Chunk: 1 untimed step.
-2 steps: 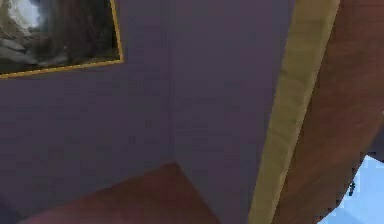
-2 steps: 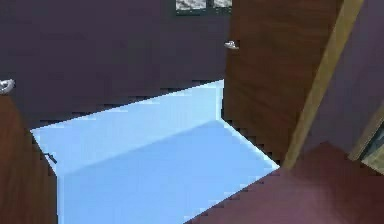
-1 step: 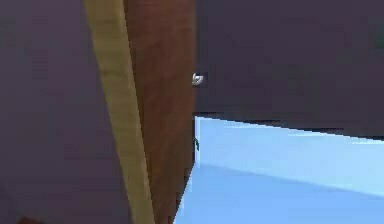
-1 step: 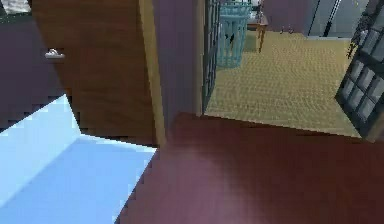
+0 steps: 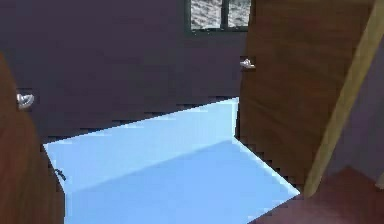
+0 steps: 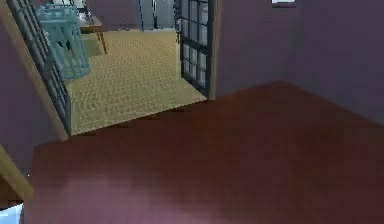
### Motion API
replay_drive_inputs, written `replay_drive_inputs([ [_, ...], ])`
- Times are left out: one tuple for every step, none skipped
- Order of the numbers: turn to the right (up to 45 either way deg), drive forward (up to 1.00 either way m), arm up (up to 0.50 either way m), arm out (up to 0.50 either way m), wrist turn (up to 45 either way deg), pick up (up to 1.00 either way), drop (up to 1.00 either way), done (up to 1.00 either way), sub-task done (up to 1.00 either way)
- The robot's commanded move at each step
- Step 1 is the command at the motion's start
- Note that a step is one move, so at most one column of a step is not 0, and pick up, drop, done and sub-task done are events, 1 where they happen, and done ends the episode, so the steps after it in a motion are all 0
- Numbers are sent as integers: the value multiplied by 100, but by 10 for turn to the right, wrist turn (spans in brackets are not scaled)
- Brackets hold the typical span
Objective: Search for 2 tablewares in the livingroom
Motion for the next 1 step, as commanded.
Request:
replay_drive_inputs([
  [0,100,0,0,0,0,0,0,0],
])
